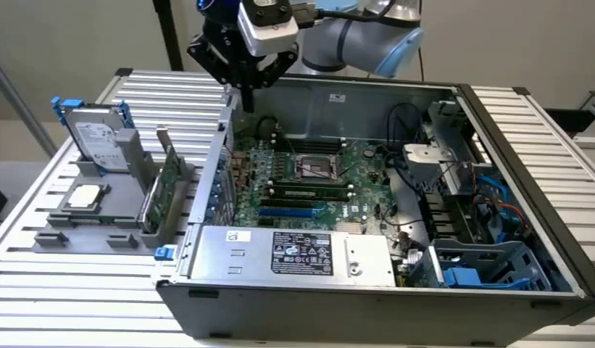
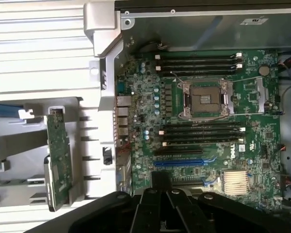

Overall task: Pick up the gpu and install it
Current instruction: 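Reach for the gpu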

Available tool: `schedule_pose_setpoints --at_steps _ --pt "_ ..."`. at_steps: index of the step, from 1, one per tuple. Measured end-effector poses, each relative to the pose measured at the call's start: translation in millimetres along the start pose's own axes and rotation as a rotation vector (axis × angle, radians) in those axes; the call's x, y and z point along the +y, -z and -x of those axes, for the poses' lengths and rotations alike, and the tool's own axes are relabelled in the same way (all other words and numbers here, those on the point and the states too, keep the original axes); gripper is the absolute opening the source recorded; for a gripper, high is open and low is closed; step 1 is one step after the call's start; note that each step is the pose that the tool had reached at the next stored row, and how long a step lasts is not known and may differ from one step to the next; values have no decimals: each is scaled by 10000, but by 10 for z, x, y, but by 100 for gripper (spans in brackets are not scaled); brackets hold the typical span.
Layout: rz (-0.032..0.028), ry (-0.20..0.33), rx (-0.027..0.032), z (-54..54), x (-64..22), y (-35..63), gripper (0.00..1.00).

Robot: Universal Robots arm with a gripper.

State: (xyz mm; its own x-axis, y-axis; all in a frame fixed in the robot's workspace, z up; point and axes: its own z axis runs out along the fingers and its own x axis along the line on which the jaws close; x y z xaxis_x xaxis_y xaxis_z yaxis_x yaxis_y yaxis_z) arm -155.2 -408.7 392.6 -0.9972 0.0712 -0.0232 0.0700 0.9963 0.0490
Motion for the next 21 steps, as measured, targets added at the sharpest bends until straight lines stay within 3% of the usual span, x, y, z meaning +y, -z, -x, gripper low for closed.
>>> schedule_pose_setpoints --at_steps 11,21 --pt "3 2 -47 -489 -172 19 0" --pt "3 2 -49 -939 -295 -17 0"
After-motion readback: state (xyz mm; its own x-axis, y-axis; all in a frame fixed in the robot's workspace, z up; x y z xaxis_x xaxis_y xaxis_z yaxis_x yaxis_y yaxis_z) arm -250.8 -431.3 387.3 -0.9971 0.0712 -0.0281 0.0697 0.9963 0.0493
